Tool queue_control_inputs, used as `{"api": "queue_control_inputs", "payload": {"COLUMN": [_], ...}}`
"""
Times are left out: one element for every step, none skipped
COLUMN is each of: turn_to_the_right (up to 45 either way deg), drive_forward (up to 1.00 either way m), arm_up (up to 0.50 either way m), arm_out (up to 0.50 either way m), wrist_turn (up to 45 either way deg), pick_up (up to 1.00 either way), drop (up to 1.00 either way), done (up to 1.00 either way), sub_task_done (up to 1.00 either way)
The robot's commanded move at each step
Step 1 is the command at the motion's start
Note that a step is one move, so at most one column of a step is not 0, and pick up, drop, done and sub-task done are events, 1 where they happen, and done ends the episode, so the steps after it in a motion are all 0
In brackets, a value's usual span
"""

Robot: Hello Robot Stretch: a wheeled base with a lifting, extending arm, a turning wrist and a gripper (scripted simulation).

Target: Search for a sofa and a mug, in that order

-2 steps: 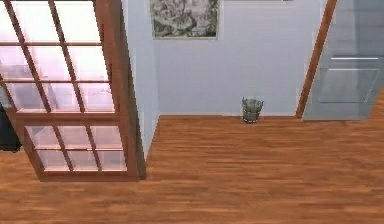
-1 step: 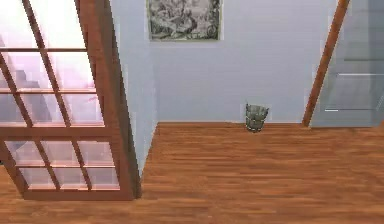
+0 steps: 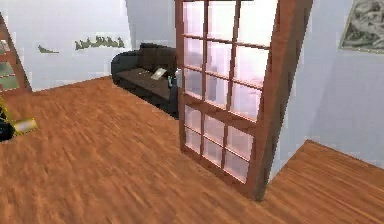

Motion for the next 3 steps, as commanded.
{"api": "queue_control_inputs", "payload": {"turn_to_the_right": [-21.0, 0.0, -6.0], "drive_forward": [0.00, 1.00, 0.00], "arm_up": [0.00, 0.00, 0.00], "arm_out": [0.00, 0.00, 0.00], "wrist_turn": [0.0, 0.0, 0.0], "pick_up": [0.00, 0.00, 0.00], "drop": [0.00, 0.00, 0.00], "done": [0.00, 0.00, 0.00], "sub_task_done": [0.00, 0.00, 0.00]}}
